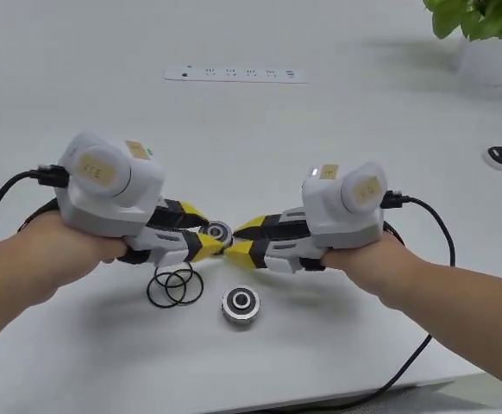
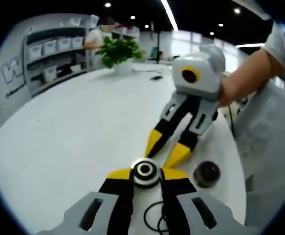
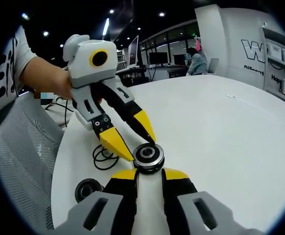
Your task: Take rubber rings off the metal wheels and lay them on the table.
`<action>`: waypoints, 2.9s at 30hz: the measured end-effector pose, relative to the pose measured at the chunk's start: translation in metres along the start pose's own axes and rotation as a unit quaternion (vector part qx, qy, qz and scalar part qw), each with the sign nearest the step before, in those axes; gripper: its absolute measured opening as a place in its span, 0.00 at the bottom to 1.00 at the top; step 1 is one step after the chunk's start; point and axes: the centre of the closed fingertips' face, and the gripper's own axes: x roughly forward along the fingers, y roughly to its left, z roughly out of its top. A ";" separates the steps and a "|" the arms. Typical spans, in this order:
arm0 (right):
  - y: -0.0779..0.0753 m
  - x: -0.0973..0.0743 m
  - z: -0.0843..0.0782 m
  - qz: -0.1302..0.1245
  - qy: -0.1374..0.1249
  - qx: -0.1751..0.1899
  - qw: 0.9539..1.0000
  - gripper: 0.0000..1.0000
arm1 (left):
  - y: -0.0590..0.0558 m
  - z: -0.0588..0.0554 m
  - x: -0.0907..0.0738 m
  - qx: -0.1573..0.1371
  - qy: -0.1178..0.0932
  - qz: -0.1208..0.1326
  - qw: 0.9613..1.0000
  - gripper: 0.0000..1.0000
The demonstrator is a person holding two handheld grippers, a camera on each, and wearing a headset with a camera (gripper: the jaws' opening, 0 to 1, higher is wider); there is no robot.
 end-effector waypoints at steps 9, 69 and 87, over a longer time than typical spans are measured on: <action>0.000 0.001 0.001 0.001 -0.005 0.005 1.000 0.15 | -0.002 0.001 0.004 0.026 0.003 0.002 1.000 0.18; -0.002 -0.012 0.005 0.000 -0.066 0.241 0.968 0.00 | -0.002 0.000 0.004 0.041 0.003 0.025 0.999 0.13; -0.003 -0.012 0.013 -0.004 -0.061 0.191 0.980 0.00 | -0.002 0.001 0.005 0.040 0.012 0.031 0.999 0.12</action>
